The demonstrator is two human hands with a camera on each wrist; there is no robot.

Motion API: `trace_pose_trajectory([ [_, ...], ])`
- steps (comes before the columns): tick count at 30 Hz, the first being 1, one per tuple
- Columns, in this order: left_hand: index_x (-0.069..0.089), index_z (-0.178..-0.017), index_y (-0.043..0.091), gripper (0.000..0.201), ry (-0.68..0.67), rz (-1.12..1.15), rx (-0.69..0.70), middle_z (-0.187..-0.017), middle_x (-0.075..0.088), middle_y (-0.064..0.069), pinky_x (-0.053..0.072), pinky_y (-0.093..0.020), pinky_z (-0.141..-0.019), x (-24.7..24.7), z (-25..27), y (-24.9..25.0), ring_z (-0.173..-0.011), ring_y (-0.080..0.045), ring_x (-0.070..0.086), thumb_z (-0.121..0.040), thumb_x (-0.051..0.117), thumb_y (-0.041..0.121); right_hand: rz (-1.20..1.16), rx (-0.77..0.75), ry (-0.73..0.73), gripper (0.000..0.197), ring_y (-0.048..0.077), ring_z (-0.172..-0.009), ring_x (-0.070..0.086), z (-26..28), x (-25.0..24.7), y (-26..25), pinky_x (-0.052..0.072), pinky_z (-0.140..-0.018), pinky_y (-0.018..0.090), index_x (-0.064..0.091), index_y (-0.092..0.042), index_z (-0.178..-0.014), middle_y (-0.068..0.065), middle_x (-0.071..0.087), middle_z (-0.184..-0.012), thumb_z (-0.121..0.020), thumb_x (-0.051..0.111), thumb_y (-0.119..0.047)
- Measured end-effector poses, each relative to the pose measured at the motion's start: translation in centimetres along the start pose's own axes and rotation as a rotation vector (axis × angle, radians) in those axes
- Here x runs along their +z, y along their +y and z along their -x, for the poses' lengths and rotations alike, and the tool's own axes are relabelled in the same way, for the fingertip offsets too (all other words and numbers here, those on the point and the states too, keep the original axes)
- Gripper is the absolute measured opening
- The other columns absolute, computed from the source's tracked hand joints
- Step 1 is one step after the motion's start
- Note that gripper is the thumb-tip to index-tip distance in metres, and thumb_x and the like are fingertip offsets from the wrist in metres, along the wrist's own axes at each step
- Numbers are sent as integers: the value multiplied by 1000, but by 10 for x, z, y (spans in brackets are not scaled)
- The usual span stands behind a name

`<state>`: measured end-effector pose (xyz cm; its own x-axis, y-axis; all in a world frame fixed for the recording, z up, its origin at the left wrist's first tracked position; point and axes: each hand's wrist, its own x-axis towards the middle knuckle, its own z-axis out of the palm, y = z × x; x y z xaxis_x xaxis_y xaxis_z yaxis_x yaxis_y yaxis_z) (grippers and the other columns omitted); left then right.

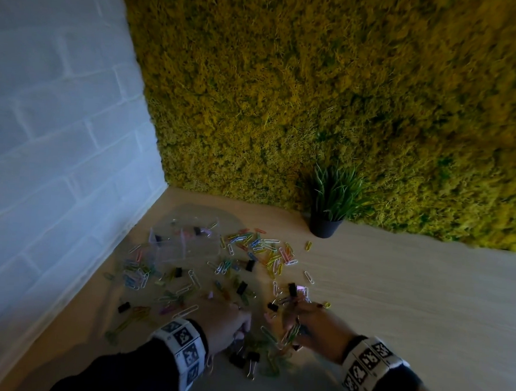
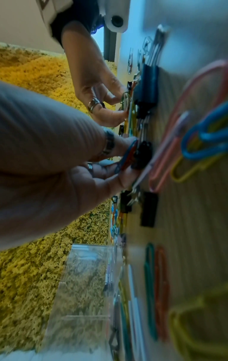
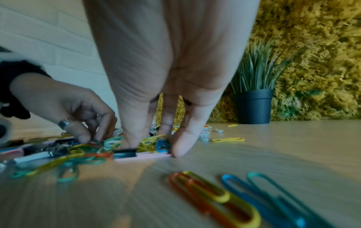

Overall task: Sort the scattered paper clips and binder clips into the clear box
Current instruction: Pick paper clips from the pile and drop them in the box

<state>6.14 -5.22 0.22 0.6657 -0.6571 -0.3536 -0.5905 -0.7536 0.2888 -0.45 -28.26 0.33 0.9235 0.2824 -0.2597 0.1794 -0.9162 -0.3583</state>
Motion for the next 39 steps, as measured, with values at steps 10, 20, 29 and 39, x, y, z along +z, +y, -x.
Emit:
trace_pose_trajectory([
  [10,54,-108,22,21,24,-76,-18,-99,60,9,-3,-60,-113,1,5,6,-103,-12,57,-94,42,14,-25,91,-13,23,15,-109,59,-15,-1,-21,48,-96,26,64,-14,-108,2,64,-118,-87,56,-19],
  [20,62,-88,12,10,162,1435,-260,-83,63,-4,52,-27,-72,-27,17,-12,-80,-18,59,-87,57,4,-864,138,123,27,-5,-53,52,-9,-16,-10,47,-63,18,53,-15,-68,-14,57,-54,-89,54,1],
  [29,53,-76,4,12,-51,2077,-242,-54,48,-4,36,-20,-38,-41,1,-5,-43,-11,42,-75,42,7,-2065,169,75,34,14,-48,45,-39,-37,-28,41,-44,22,50,-15,-58,0,43,-57,-53,78,-34],
  [39,43,-56,21,47,-69,1438,-368,-42,43,10,26,-12,-37,-64,-49,-40,-34,-2,36,-99,26,23,-1268,607,389,48,7,-26,33,-119,-58,9,24,-28,13,42,-10,-53,-4,39,-32,-99,34,-17],
])
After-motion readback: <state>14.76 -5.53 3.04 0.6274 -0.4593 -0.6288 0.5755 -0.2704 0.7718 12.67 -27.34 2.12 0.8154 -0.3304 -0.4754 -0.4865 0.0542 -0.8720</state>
